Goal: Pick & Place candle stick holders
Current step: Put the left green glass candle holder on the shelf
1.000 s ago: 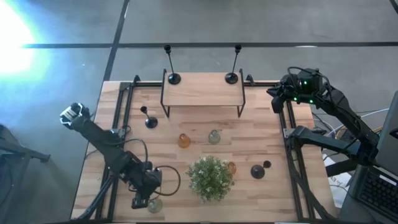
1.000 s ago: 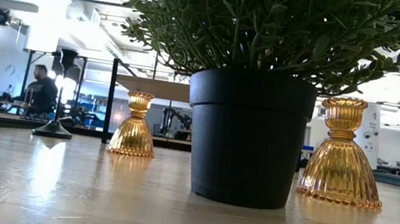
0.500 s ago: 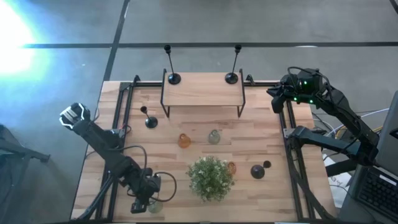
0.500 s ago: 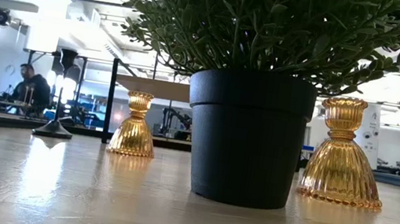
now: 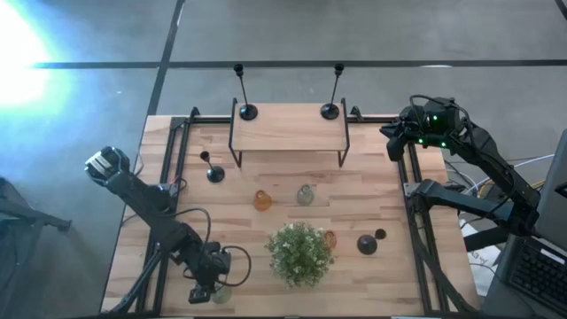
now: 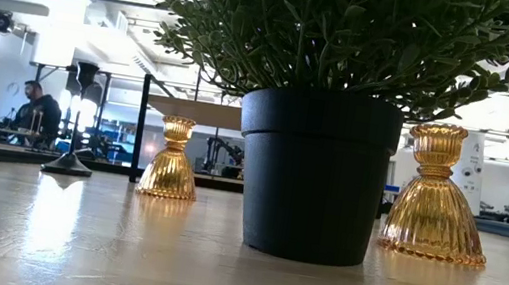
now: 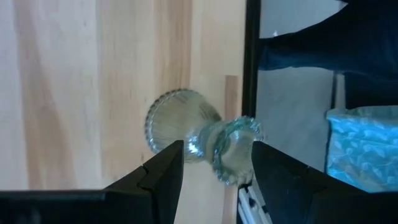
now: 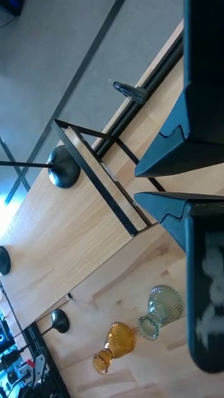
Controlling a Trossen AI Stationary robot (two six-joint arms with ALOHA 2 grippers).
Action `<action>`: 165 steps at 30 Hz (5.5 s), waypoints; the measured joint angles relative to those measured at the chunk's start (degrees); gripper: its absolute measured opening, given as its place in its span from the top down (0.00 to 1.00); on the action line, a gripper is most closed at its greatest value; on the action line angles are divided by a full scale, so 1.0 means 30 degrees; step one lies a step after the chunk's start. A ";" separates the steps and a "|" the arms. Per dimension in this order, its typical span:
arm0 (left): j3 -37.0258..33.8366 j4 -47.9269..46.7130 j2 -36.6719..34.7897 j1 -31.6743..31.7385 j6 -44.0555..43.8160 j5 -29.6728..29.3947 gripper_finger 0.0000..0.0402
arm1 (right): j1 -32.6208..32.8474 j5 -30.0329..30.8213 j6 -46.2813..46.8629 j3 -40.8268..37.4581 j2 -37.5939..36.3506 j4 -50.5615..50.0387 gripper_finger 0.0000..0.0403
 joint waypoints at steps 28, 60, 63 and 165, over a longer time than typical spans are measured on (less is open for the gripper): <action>-0.1490 0.1041 -0.0102 0.0036 -0.0203 0.0253 0.92 | 0.0000 0.0017 -0.0178 0.0000 0.0076 0.0004 0.89; 0.3136 -0.7707 -0.4850 1.1497 0.3146 0.1136 0.92 | -0.0007 0.0010 -0.0499 0.0000 0.0940 0.0058 0.89; 0.5375 -0.8786 -0.3537 1.3235 0.5712 0.1150 0.92 | -0.0007 0.0010 -0.0492 0.0000 0.0940 0.0058 0.89; 2.6442 -1.4984 0.6318 1.9211 1.7030 -0.8051 0.92 | -0.0003 0.0010 -0.1228 0.0000 0.0942 -0.0112 0.89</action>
